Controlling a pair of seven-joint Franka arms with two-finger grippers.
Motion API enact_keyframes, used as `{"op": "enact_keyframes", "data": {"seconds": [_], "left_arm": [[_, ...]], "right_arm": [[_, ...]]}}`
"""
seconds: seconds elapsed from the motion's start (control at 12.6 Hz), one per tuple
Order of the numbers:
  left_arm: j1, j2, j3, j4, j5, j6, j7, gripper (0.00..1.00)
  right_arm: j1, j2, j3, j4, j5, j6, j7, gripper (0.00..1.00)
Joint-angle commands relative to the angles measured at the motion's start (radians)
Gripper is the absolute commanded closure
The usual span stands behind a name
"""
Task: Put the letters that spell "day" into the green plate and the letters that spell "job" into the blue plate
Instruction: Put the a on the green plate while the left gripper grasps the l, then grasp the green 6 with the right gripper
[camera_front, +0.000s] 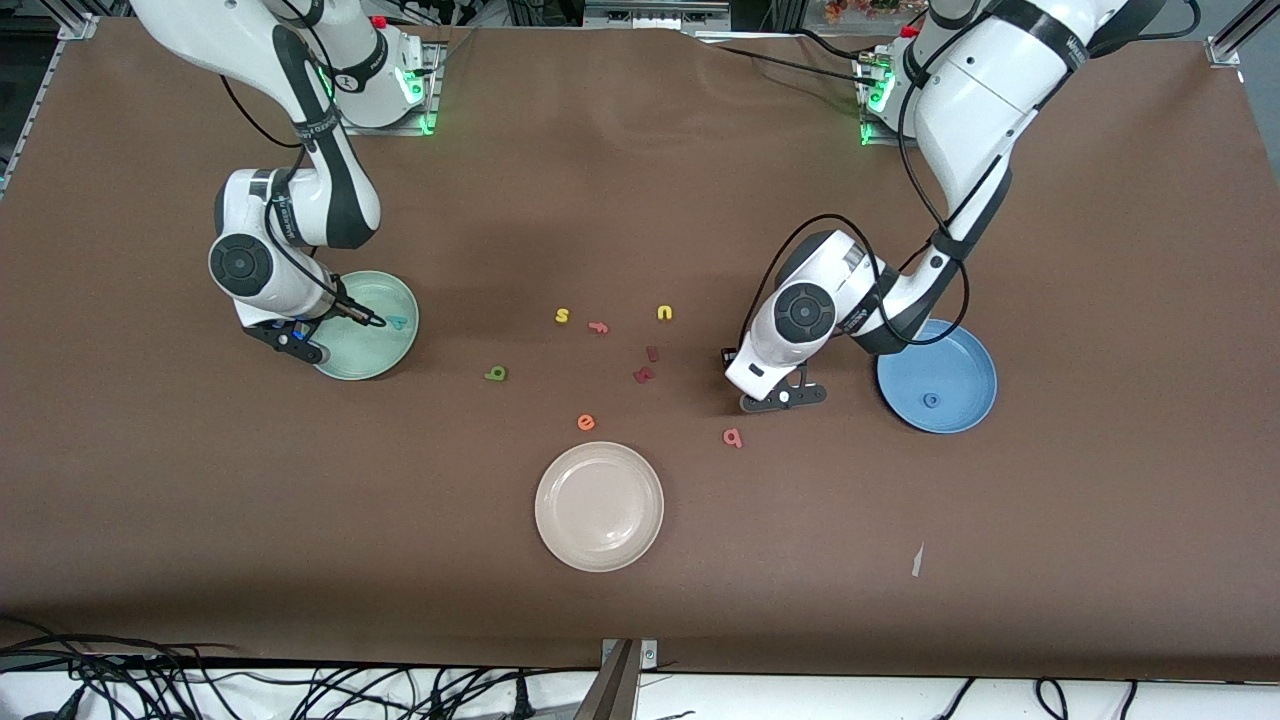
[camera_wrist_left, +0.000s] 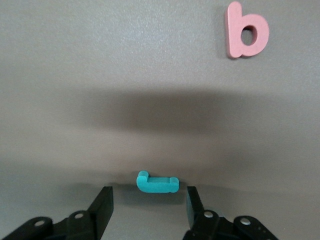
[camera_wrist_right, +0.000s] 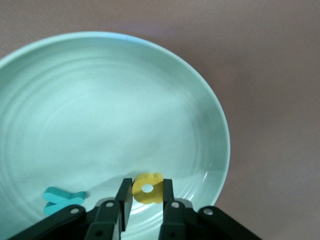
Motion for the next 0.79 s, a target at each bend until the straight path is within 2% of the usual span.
{"op": "enact_keyframes", "data": {"seconds": [0.0,0.24,0.4,0.71], "left_arm": [[-0.007,0.008,-0.001,0.012,0.010,-0.018,-0.005,0.35],[-0.007,0.009,-0.001,0.020,0.010,-0.016,0.003,0.39],[-0.007,0.015,0.001,0.023,0.012,-0.016,0.004,0.40],[-0.006,0.020,0.003,0.024,0.014,-0.016,0.006,0.46]], "right_arm": [[0.001,-0.027,0.003,-0.031,0.014,0.019,-0.020,0.00],[0.007,-0.119,0.035,0.018,0.019,-0.096,0.070,0.00],[0.013,-0.125,0.148,0.078,0.030,-0.110,0.272,0.00],[0.048,-0.007,0.307,0.262,0.042,-0.092,0.753,0.00]]}}
